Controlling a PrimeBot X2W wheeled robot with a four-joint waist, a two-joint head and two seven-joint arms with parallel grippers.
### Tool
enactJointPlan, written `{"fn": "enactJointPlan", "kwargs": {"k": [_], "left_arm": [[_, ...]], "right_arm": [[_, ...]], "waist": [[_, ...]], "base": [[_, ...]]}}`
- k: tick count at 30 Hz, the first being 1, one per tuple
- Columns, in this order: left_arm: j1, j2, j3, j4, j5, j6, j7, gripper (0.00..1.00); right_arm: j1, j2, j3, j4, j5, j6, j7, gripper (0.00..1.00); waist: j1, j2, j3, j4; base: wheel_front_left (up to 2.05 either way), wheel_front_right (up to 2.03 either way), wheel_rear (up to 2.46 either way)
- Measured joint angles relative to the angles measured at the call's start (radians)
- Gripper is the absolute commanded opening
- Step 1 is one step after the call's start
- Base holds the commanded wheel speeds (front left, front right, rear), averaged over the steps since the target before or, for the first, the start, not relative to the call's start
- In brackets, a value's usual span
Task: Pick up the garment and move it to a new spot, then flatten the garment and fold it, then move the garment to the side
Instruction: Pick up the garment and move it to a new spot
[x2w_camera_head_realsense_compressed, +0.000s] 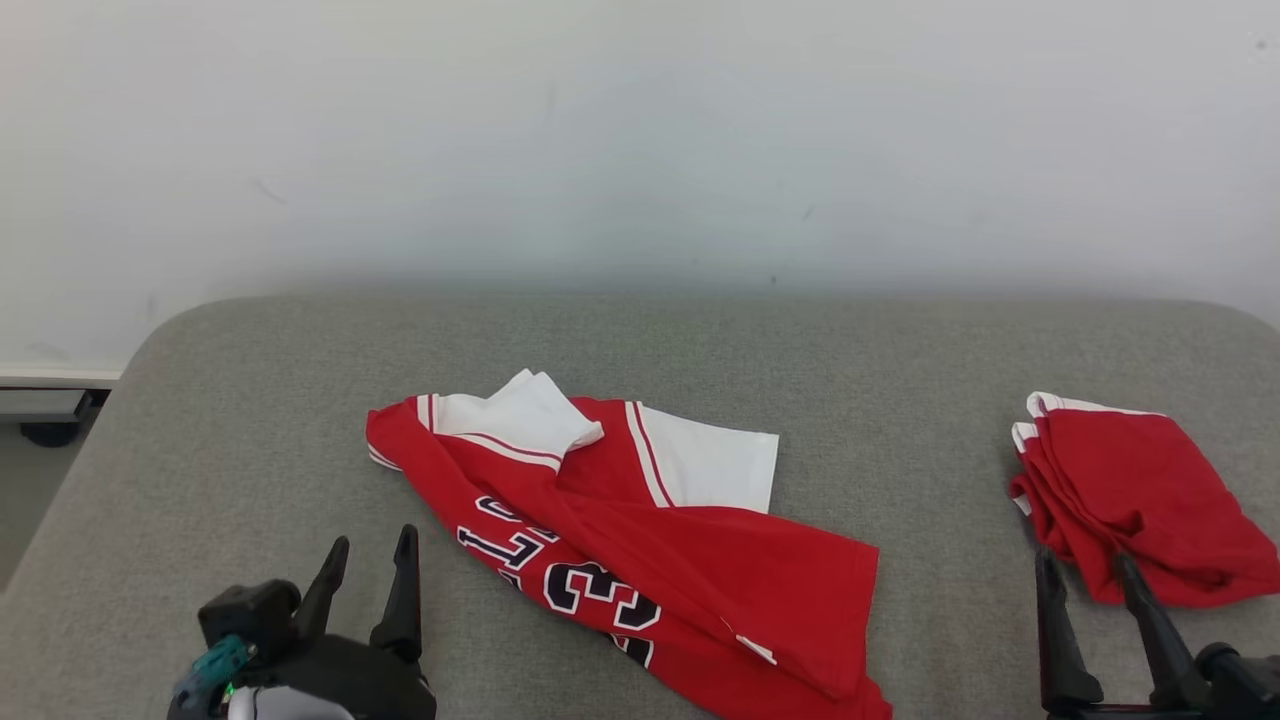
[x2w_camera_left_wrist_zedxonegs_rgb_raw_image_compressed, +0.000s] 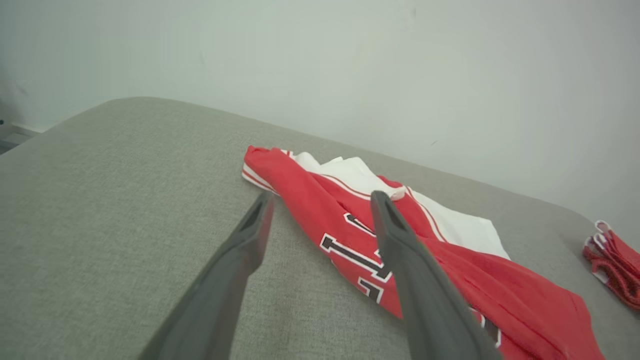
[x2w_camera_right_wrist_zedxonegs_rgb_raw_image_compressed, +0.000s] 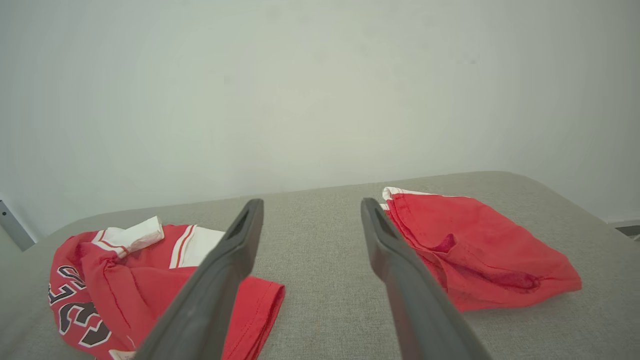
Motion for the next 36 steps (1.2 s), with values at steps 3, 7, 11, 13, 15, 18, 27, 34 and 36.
{"fn": "enactJointPlan", "kwargs": {"k": [3, 7, 11, 13, 15, 18, 27, 34, 36], "left_arm": [[0.051, 0.016, 0.026, -0.068, 0.018, 0.0, 0.0, 1.0], [0.123, 0.026, 0.046, -0.153, 0.036, 0.008, 0.0, 1.0], [0.171, 0.047, 0.042, -0.198, 0.036, 0.004, 0.0, 1.0], [0.192, 0.077, 0.025, -0.201, 0.045, -0.012, 0.0, 1.0], [0.209, 0.087, 0.027, -0.213, 0.045, -0.02, 0.0, 1.0], [0.218, 0.089, 0.023, -0.228, 0.048, -0.023, 0.0, 1.0], [0.221, 0.103, 0.029, -0.281, 0.054, -0.023, 0.0, 1.0], [0.228, 0.105, 0.034, -0.31, 0.06, -0.022, 0.0, 1.0], [0.232, 0.105, 0.034, -0.316, 0.06, -0.022, 0.0, 1.0]], "right_arm": [[0.003, 0.007, -0.022, 0.01, 0.02, -0.001, -0.008, 1.0], [0.016, 0.017, -0.047, 0.022, 0.043, -0.002, -0.018, 1.0], [0.014, 0.029, -0.054, 0.045, 0.058, -0.002, -0.026, 1.0], [0.014, 0.034, -0.049, 0.055, 0.059, -0.002, -0.026, 1.0], [0.014, 0.036, -0.047, 0.066, 0.06, -0.002, -0.026, 1.0], [0.013, 0.037, -0.042, 0.081, 0.06, -0.002, -0.026, 1.0], [0.01, 0.039, -0.029, 0.106, 0.06, -0.002, -0.026, 1.0], [-0.01, 0.039, -0.026, 0.113, 0.06, -0.001, -0.027, 1.0], [-0.011, 0.039, -0.024, 0.116, 0.06, -0.001, -0.027, 1.0]], "waist": [[0.0, 0.0, -0.006, 0.01], [0.0, 0.0, -0.01, 0.021], [0.0001, 0.0, -0.008, 0.03], [0.0001, 0.0, -0.005, 0.03], [0.0, 0.0, -0.003, 0.03], [0.0002, 0.0, 0.004, 0.032], [0.0002, 0.0, 0.016, 0.033], [0.0002, 0.0, 0.021, 0.034], [0.0001, 0.0, 0.022, 0.034]], "base": [[0.0, 0.0, 0.0], [0.0, 0.0, 0.0], [0.0, 0.0, 0.0], [0.0, 0.0, 0.0], [0.0, 0.0, 0.0], [0.0, 0.0, 0.0], [0.0, 0.0, 0.0], [0.0, 0.0, 0.0], [0.0, 0.0, 0.0]]}}
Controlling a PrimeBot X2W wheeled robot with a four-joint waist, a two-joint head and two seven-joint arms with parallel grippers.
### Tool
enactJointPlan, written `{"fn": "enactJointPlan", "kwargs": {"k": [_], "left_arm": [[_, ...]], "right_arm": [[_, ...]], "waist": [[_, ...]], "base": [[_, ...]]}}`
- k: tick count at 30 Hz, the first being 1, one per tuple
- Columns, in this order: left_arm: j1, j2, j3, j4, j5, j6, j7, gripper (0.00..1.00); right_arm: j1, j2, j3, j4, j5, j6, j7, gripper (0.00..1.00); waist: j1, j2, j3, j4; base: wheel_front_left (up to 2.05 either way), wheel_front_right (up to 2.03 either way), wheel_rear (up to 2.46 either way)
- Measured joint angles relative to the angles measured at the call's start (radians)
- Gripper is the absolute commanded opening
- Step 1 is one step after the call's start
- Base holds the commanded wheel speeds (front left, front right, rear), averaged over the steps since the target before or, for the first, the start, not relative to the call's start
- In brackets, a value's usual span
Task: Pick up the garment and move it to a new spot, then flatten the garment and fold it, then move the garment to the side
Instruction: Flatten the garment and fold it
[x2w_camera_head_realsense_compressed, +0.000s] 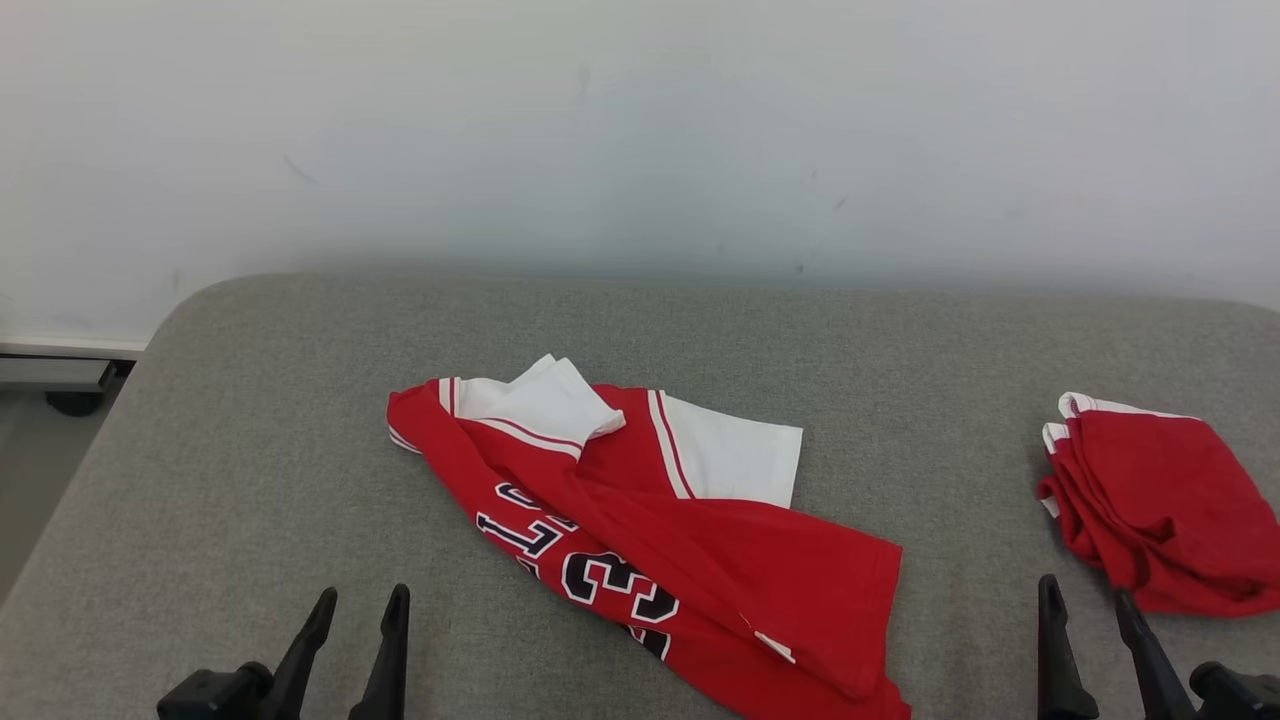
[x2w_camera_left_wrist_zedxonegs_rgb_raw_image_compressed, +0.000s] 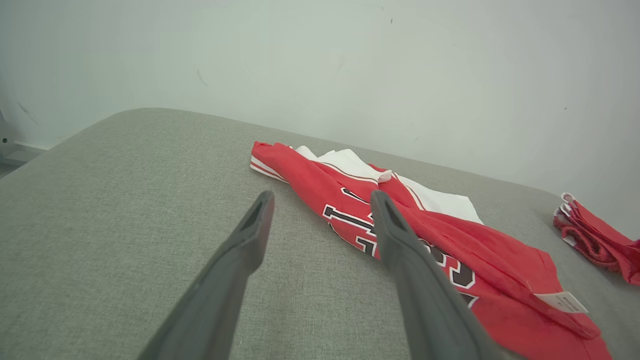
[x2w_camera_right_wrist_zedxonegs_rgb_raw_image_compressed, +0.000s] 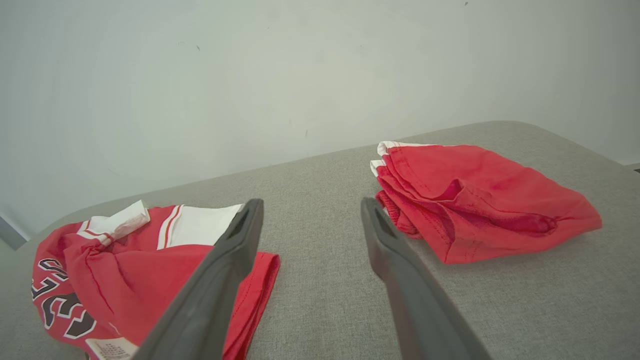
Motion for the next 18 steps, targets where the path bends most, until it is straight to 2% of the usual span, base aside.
{"fn": "enactJointPlan", "kwargs": {"k": [11, 14, 18], "left_arm": [[0.0, 0.001, -0.008, -0.025, 0.032, -0.001, 0.0, 1.0], [-0.021, -0.001, -0.019, -0.025, 0.033, -0.017, 0.003, 1.0], [-0.119, -0.003, -0.076, -0.022, 0.063, -0.046, 0.038, 1.0]], "right_arm": [[-0.021, -0.002, 0.013, 0.012, -0.004, 0.009, -0.008, 1.0], [-0.021, -0.006, 0.02, 0.013, -0.013, 0.01, -0.008, 1.0], [-0.029, 0.0, 0.049, -0.006, 0.007, 0.044, 0.006, 1.0]], "waist": [[0.0, 0.0, -0.003, 0.0], [0.0, 0.0, -0.004, -0.001], [0.0, 0.0, -0.007, -0.004]], "base": [[0.0, 0.0, 0.0], [0.0, 0.0, 0.0], [0.0, 0.0, 0.0]]}}
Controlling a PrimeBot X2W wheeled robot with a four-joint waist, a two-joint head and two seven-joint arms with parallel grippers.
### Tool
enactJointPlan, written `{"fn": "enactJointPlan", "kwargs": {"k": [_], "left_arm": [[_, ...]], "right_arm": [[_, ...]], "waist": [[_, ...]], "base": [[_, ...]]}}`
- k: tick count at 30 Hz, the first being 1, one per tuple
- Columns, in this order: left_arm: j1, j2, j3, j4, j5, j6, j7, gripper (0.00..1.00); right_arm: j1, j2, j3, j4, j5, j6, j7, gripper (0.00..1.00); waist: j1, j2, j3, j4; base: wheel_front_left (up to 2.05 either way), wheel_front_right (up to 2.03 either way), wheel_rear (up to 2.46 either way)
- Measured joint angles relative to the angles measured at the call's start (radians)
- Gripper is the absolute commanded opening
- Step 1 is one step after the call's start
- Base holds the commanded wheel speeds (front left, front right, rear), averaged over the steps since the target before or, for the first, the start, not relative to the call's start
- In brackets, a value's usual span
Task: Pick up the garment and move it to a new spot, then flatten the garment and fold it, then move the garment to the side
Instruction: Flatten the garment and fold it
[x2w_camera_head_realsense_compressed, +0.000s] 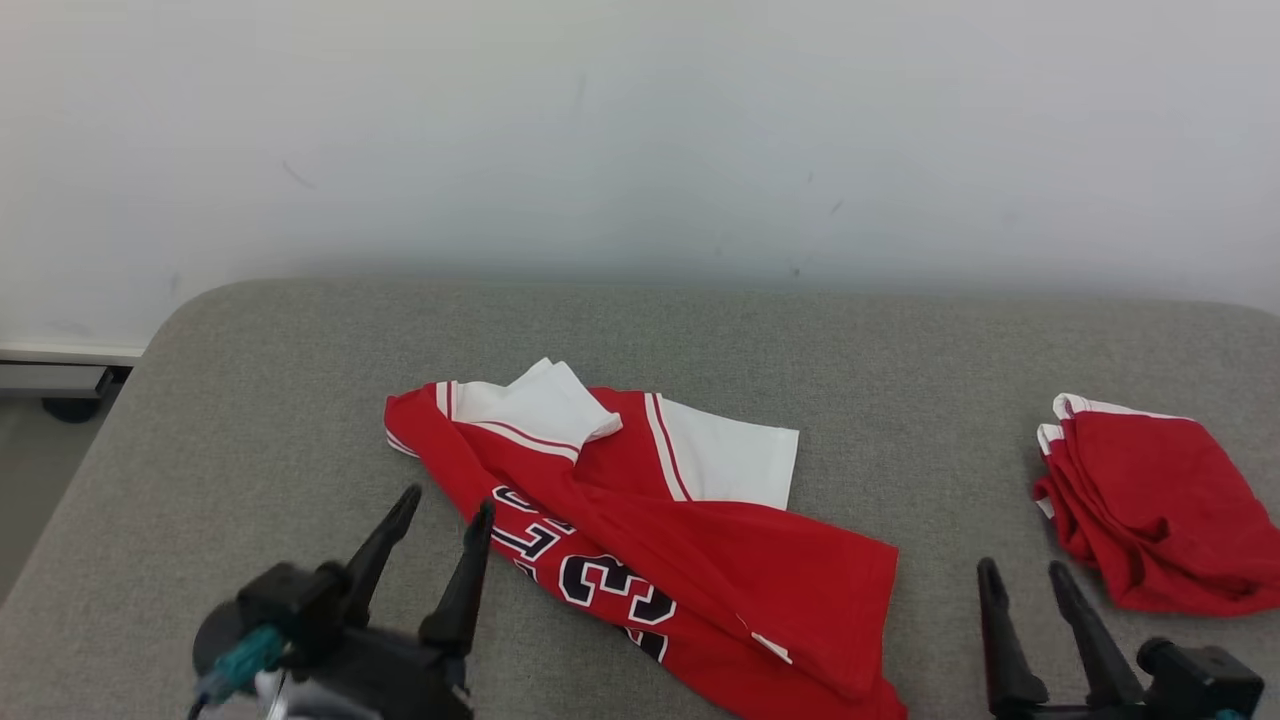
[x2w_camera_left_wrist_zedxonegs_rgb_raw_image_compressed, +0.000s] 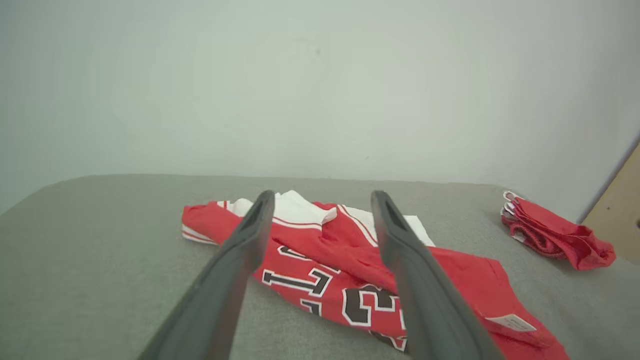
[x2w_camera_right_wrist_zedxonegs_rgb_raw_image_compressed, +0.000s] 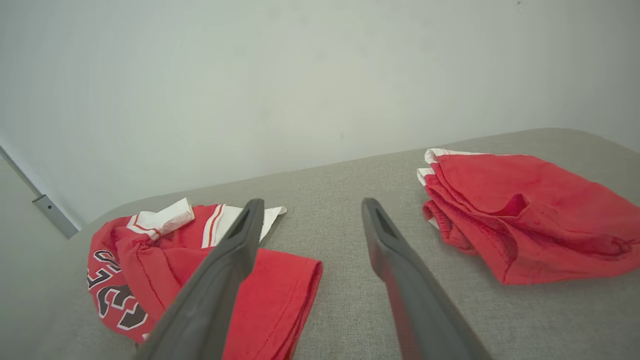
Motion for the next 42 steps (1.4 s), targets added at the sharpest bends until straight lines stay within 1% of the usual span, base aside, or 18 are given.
{"fn": "enactJointPlan", "kwargs": {"k": [1, 2, 5, 8, 10, 14, 16, 17, 19, 22, 27, 30, 34, 38, 42], "left_arm": [[-0.036, -0.003, -0.014, 0.002, 0.012, -0.012, 0.009, 1.0], [-0.076, -0.012, -0.027, 0.008, 0.028, -0.014, 0.02, 1.0], [-0.201, -0.059, -0.067, 0.062, 0.062, -0.026, 0.076, 1.0], [-0.309, -0.103, -0.082, 0.142, 0.071, -0.024, 0.139, 1.0], [-0.376, -0.116, -0.092, 0.207, 0.094, -0.021, 0.186, 1.0], [-0.495, -0.137, -0.121, 0.344, 0.125, -0.021, 0.287, 1.0], [-0.534, -0.148, -0.133, 0.399, 0.132, -0.023, 0.331, 1.0], [-0.55, -0.152, -0.144, 0.424, 0.138, -0.031, 0.354, 1.0], [-0.577, -0.167, -0.157, 0.469, 0.152, -0.031, 0.396, 1.0], [-0.645, -0.188, -0.162, 0.551, 0.16, -0.039, 0.461, 1.0], [-0.731, -0.199, -0.156, 0.623, 0.166, -0.041, 0.519, 1.0], [-0.748, -0.214, -0.157, 0.655, 0.165, -0.049, 0.541, 1.0], [-0.764, -0.231, -0.157, 0.701, 0.163, -0.048, 0.561, 1.0], [-0.793, -0.227, -0.154, 0.75, 0.167, -0.023, 0.582, 1.0], [-0.823, -0.223, -0.151, 0.8, 0.177, -0.012, 0.596, 1.0]], "right_arm": [[-0.008, -0.002, 0.014, -0.002, 0.0, 0.006, 0.012, 1.0], [-0.013, -0.004, 0.029, -0.006, -0.002, 0.012, 0.024, 1.0], [-0.017, -0.03, 0.096, -0.007, -0.034, 0.037, 0.08, 1.0], [-0.039, -0.048, 0.168, -0.007, -0.084, 0.053, 0.141, 1.0], [-0.062, -0.057, 0.212, -0.006, -0.115, 0.063, 0.185, 1.0], [-0.09, -0.073, 0.284, -0.002, -0.176, 0.07, 0.272, 1.0], [-0.102, -0.072, 0.318, -0.002, -0.196, 0.078, 0.313, 1.0], [-0.109, -0.071, 0.335, -0.003, -0.209, 0.079, 0.332, 1.0], [-0.12, -0.071, 0.359, -0.004, -0.234, 0.079, 0.367, 1.0], [-0.177, -0.068, 0.412, -0.001, -0.283, 0.088, 0.435, 1.0], [-0.229, -0.057, 0.436, -0.003, -0.327, 0.086, 0.5, 1.0], [-0.244, -0.057, 0.438, -0.01, -0.35, 0.077, 0.533, 1.0], [-0.259, -0.059, 0.449, -0.021, -0.362, 0.077, 0.565, 1.0], [-0.275, -0.062, 0.459, -0.034, -0.372, 0.078, 0.587, 1.0], [-0.305, -0.06, 0.473, -0.045, -0.391, 0.085, 0.598, 1.0]], "waist": [[0.0, 0.0, 0.0, -0.001], [0.0, 0.0, 0.0, -0.001], [0.0, 0.0, 0.003, -0.004], [0.0, 0.0, 0.009, -0.009], [0.0, 0.0001, 0.014, -0.016], [0.0, 0.0001, 0.029, -0.034], [0.0001, 0.0001, 0.038, -0.045], [0.0, 0.0001, 0.043, -0.05], [0.0, 0.0001, 0.055, -0.062], [0.0001, 0.0001, 0.084, -0.086], [0.0001, 0.0001, 0.126, -0.118], [0.0001, 0.0001, 0.153, -0.137], [0.0002, 0.0001, 0.191, -0.159], [0.0002, 0.0002, 0.229, -0.179], [0.0002, 0.0002, 0.264, -0.195]], "base": [[0.0, 0.0, 0.0], [0.0, 0.0, 0.0], [0.0, 0.0, 0.0], [0.0, 0.0, 0.0], [0.0, 0.0, 0.0], [0.0, 0.0, 0.0], [0.0, 0.0, 0.0], [0.0, 0.0, 0.0], [0.0, 0.0, 0.0], [0.0, 0.0, 0.0], [0.0, 0.0, 0.0], [0.0, 0.0, 0.0], [0.0, 0.0, 0.0], [0.0, 0.0, 0.0], [0.0, 0.0, 0.0]]}}
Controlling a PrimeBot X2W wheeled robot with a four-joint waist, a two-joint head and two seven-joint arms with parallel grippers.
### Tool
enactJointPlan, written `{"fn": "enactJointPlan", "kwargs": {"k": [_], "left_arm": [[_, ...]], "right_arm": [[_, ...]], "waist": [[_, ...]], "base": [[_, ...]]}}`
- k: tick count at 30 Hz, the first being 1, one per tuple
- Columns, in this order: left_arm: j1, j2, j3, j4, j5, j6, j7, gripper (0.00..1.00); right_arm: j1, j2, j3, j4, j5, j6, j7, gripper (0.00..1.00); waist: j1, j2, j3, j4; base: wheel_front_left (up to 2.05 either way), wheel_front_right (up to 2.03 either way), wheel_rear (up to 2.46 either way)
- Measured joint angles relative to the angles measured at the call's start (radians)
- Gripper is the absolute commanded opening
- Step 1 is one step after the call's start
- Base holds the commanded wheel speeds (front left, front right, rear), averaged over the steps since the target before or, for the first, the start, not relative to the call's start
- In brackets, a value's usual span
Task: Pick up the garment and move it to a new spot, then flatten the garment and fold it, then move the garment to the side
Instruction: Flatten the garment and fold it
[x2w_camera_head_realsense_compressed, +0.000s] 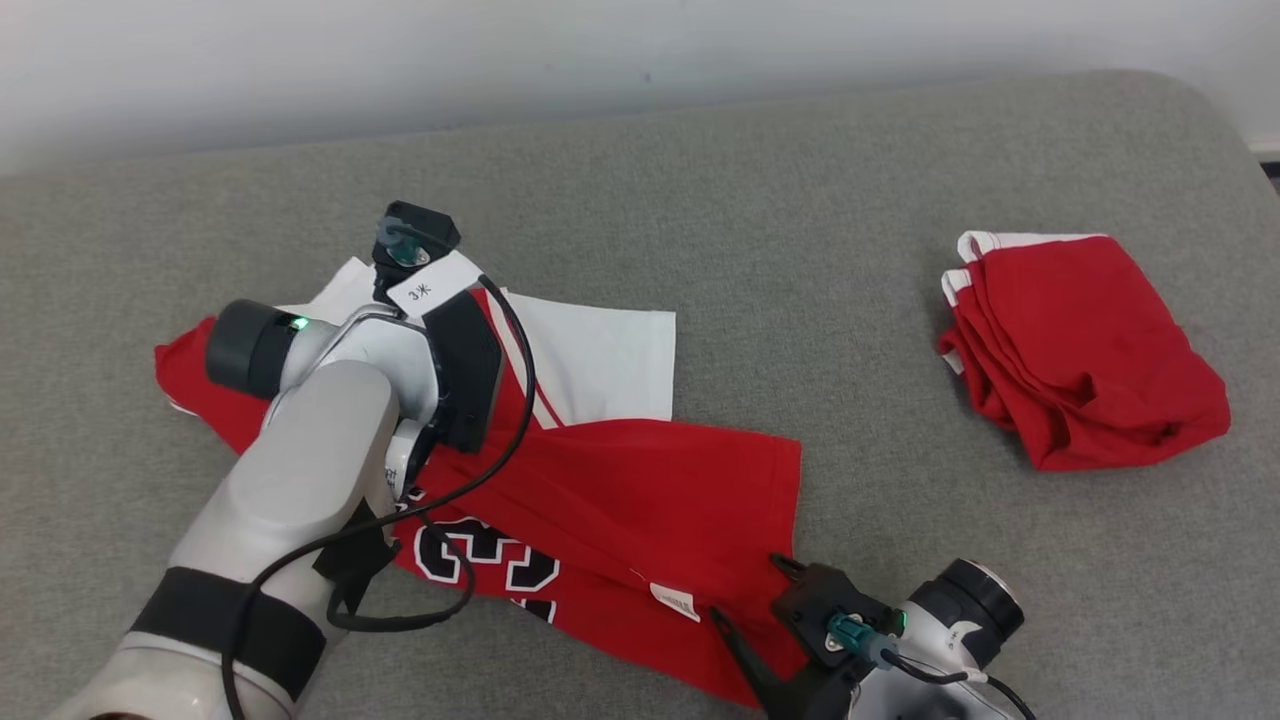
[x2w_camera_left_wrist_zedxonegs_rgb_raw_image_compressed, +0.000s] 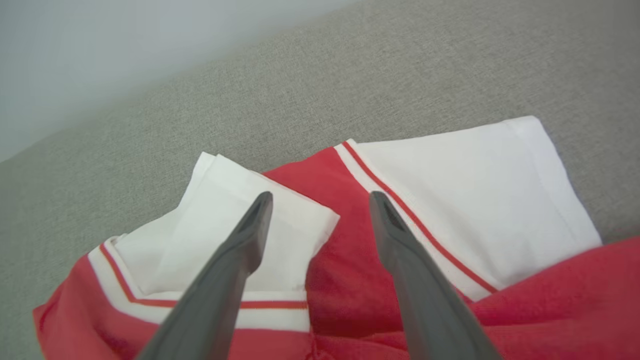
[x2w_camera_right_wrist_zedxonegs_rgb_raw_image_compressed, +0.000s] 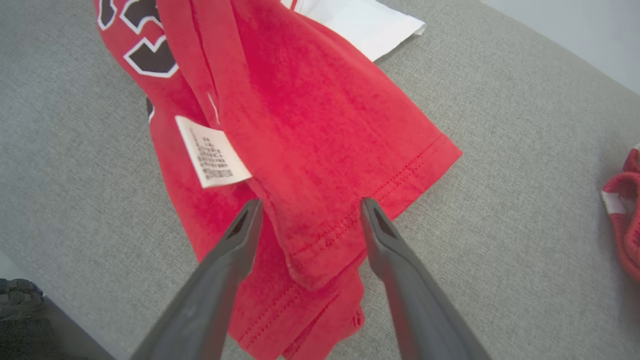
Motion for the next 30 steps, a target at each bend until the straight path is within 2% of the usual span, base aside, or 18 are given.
{"fn": "enactJointPlan", "kwargs": {"k": [14, 23, 30], "left_arm": [[-0.05, 0.018, -0.011, 0.126, 0.03, 0.016, 0.018, 1.0], [-0.062, 0.005, -0.014, 0.17, 0.036, 0.007, 0.008, 1.0], [-0.086, -0.012, -0.015, 0.199, 0.036, -0.001, -0.002, 1.0]], "right_arm": [[-0.012, 0.0, 0.006, -0.03, -0.006, 0.004, 0.023, 1.0], [-0.016, -0.003, 0.021, -0.046, -0.012, 0.015, 0.041, 1.0], [-0.012, -0.034, 0.043, -0.045, -0.031, 0.029, 0.063, 1.0]], "waist": [[-0.0002, 0.0, 0.051, -0.025], [-0.0003, 0.0, 0.056, -0.031], [-0.0003, -0.0001, 0.057, -0.031]], "base": [[0.0, 0.0, 0.0], [0.0, 0.0, 0.0], [0.0, 0.0, 0.0]]}}
